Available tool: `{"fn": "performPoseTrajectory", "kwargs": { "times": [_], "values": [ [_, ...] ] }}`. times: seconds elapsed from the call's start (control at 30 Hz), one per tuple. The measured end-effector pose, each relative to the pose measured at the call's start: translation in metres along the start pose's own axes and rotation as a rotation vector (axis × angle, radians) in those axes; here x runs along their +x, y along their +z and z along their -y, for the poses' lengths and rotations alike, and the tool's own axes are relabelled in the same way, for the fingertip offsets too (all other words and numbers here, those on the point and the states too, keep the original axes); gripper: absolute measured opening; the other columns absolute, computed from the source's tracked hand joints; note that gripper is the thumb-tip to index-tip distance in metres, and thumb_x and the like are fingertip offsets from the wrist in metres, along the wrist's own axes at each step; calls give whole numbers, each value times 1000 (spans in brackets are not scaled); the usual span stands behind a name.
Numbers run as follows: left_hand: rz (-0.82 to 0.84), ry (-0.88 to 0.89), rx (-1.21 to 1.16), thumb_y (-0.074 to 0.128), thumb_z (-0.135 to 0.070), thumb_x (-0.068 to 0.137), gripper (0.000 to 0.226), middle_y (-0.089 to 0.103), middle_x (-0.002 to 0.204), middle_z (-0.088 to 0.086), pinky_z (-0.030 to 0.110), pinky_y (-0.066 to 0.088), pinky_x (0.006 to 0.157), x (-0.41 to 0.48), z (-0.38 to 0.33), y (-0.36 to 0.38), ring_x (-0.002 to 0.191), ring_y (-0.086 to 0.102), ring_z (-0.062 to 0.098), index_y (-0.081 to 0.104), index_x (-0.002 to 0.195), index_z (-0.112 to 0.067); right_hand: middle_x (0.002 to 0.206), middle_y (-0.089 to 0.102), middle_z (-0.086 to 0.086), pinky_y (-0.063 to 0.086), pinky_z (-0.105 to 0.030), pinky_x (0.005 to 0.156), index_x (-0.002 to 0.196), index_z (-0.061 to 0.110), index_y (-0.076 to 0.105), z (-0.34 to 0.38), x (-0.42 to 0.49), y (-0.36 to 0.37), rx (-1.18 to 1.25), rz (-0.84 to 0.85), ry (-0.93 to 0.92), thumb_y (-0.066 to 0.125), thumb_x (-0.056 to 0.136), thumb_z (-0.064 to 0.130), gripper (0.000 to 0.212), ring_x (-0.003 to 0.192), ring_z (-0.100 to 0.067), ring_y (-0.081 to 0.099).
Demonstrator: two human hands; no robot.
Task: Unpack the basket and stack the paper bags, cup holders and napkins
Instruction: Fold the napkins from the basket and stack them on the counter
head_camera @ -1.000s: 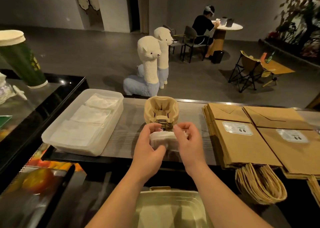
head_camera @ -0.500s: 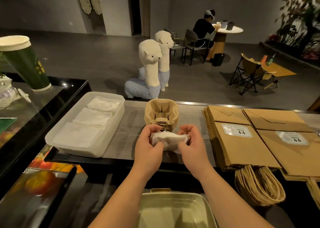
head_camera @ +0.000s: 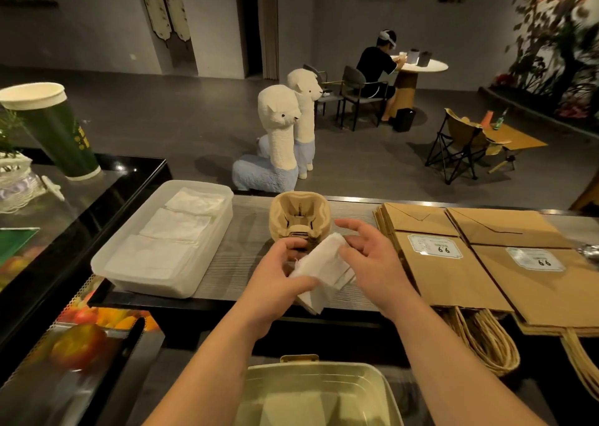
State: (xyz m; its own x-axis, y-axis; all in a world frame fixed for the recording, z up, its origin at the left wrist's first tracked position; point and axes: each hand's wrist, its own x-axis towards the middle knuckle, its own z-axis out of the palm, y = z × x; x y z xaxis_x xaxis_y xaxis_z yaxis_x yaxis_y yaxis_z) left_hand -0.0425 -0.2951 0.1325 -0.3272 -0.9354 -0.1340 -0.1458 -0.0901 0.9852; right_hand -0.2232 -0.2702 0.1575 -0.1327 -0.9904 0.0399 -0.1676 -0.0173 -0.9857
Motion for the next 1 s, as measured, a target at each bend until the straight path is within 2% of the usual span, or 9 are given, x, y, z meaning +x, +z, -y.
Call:
{"fn": "performPoseTrajectory", "kwargs": {
  "times": [0.1,0.17,0.27,0.33,0.47,0.57,0.7,0.83,1.0],
  "values": [
    [63,-34,32,77,-23,88,19,76,102,-2,30,53,80,-3,-9,3,95,71,16,72,107,-22,110,75,6,57,-26,82,124,40,59,15,0,-1,-100,136,-11,57,98,2,46,102,-8,70],
    [54,-38,4,73,-21,93,10,78,99,2,37,53,84,-5,-11,5,95,72,21,74,102,-18,111,73,7,57,-27,87,118,41,58,21,-2,0,-81,83,-39,61,94,0,48,104,-10,69],
    [-45,-53,-231,71,-20,95,16,78,107,2,44,58,89,-10,-13,11,102,73,23,72,111,-21,118,67,7,57,-37,94,124,36,54,12,-13,6,102,-73,88,76,89,18,45,109,-13,65],
    [-96,-54,-404,67,-19,98,23,77,113,3,47,60,88,-13,-12,15,104,74,25,68,120,-22,122,67,2,57,-44,97,126,32,54,0,-23,15,285,-29,235,81,81,26,53,111,-18,67],
    [-125,7,-519,63,-8,98,30,76,115,8,40,62,79,-15,-8,12,101,75,24,63,126,-19,109,71,8,60,-28,82,112,32,59,-8,-28,24,89,-49,125,75,88,11,35,100,-9,69],
    [-198,109,-350,65,10,89,37,71,109,12,22,58,66,-13,-3,0,87,73,13,60,118,-12,99,70,8,60,-32,77,108,31,60,-8,-17,12,-211,5,-48,70,92,12,26,90,-11,67],
    [-168,189,48,61,15,84,53,64,107,2,14,53,76,-7,4,-7,93,64,4,59,115,-27,98,66,13,57,-27,77,104,36,60,-17,-11,10,-421,54,-103,66,91,7,32,90,-2,62],
    [-128,206,93,59,11,85,56,61,110,-4,17,53,79,-2,11,-5,92,63,1,57,117,-35,105,63,10,55,-19,73,107,35,57,-29,-12,21,-292,16,-49,66,86,-1,43,91,1,60],
    [-133,216,86,59,10,80,61,60,99,-17,21,53,76,10,18,1,90,61,4,58,108,-45,105,60,-3,55,-20,69,113,26,54,-28,-3,32,-46,-38,18,58,81,-15,52,90,-15,61]
  ]
}}
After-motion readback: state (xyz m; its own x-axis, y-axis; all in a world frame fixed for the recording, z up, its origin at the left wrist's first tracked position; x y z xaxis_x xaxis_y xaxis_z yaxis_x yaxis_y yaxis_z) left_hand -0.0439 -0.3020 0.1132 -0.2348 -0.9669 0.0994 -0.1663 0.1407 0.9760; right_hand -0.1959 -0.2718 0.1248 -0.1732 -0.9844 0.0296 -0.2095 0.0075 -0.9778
